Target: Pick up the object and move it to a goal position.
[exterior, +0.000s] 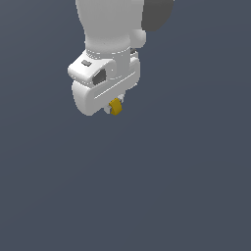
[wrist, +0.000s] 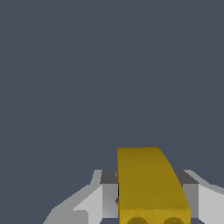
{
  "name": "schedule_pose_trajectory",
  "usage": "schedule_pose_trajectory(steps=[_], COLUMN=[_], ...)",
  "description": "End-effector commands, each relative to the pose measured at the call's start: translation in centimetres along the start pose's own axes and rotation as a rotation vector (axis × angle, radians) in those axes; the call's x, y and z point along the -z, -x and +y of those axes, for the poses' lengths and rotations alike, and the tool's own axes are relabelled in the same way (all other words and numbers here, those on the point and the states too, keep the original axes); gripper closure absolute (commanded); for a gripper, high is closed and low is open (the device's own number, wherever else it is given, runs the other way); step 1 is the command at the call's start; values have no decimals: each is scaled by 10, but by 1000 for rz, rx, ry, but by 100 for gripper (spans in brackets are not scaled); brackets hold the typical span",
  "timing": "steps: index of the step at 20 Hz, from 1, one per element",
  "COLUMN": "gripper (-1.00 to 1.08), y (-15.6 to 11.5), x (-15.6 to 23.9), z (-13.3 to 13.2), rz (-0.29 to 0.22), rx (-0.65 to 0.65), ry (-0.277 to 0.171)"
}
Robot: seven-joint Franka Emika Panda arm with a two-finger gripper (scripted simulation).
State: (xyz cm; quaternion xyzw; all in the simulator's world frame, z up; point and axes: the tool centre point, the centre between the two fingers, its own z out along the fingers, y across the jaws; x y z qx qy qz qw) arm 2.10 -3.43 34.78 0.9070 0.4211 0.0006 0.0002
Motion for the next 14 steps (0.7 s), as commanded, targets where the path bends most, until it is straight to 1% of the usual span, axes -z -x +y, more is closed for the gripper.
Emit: schedule_pose_trajectory(steps=[1, 7, 14], gripper=[108, 108, 108], y=[4, 10, 11], x=[22, 55, 68], z=[-1, 1, 1], rz=[-1, -1, -1], rx=[0, -1, -1], ry=[-1, -1, -1])
